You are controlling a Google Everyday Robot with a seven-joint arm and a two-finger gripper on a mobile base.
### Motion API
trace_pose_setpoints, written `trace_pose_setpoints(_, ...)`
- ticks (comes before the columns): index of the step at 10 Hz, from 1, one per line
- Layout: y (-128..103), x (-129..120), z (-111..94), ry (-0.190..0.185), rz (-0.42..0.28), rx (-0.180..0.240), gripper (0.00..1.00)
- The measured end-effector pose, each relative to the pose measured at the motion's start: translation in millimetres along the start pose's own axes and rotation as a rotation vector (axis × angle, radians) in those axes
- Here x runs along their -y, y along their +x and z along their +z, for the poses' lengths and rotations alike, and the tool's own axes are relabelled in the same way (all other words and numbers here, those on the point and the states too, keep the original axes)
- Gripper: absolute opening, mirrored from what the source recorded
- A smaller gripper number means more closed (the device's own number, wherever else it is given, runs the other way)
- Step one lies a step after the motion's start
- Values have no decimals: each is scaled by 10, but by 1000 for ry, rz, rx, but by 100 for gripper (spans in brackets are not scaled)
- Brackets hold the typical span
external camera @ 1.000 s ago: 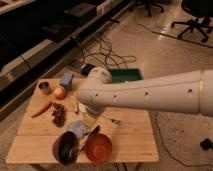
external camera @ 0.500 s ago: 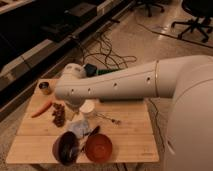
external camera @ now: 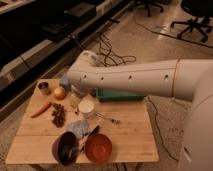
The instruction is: Place apple in red bowl
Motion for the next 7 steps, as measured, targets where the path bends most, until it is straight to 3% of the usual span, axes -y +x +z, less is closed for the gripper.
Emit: trace_pose_setpoints(7,0,7,-2,3,-1,0,80)
